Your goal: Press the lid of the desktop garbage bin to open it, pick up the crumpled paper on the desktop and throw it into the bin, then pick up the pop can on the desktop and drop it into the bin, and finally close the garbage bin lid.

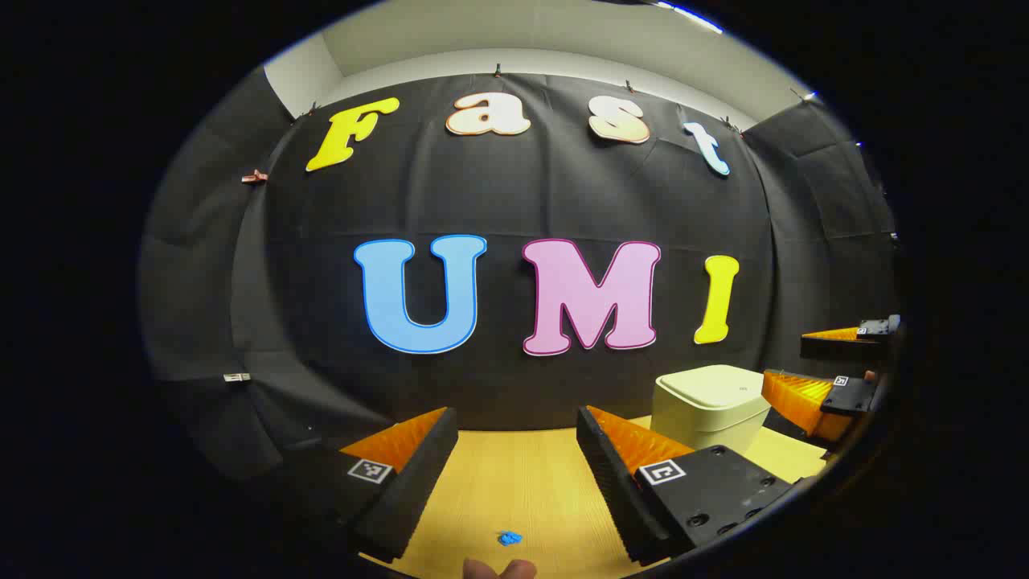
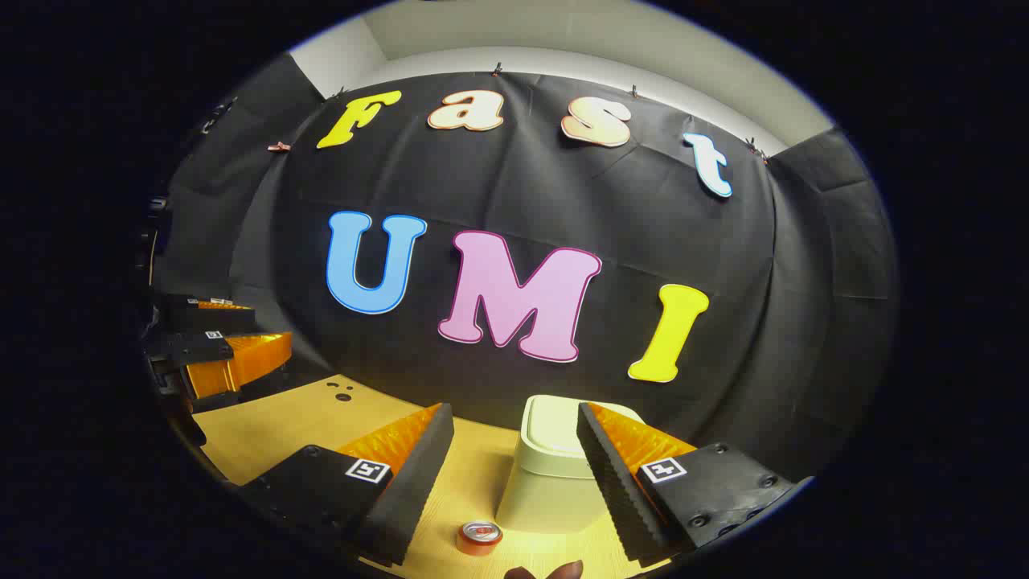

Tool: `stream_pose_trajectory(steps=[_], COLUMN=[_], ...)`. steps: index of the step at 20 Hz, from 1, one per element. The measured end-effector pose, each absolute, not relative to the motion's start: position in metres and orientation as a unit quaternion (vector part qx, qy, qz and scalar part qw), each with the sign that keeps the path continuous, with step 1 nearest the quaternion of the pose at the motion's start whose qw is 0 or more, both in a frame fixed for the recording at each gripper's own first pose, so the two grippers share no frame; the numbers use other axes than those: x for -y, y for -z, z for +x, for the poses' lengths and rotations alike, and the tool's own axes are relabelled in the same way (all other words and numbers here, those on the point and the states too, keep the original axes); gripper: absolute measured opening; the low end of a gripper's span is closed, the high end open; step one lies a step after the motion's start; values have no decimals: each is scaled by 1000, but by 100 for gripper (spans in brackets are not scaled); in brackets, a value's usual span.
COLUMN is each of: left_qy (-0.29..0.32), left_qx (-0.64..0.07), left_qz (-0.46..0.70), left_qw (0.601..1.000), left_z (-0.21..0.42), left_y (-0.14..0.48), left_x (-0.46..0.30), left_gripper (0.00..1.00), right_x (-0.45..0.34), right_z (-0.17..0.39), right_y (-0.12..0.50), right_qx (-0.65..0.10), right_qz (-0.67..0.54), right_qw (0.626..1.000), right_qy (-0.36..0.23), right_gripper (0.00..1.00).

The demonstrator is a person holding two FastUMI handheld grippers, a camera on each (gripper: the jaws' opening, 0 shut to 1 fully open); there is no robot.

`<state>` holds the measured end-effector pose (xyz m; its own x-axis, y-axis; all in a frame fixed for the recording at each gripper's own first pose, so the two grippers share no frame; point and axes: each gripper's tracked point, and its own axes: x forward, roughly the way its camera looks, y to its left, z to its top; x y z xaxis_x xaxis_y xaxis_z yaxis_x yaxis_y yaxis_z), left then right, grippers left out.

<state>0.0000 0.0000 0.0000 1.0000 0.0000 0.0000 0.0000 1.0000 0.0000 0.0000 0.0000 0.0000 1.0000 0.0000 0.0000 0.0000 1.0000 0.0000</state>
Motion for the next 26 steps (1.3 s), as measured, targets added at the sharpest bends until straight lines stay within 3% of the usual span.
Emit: stream_pose_trajectory(steps=[12,23,25,26], left_qy=[0,-1,-3,-4], left_qx=[-16,-19,-19,-19], left_qz=[13,19,20,20], left_qw=[1000,1000,1000,1000], left_z=[6,10,10,10], left_y=[8,7,6,7], left_x=[9,14,13,12], left_gripper=[95,96,95,95], right_x=[-3,40,50,56], right_z=[11,37,48,54], right_y=[7,5,4,5], right_qx=[1,-1,-9,-15], right_qz=[9,16,19,21], right_qw=[1000,1000,1000,999], right_qy=[-16,20,20,24], right_gripper=[97,97,93,82])
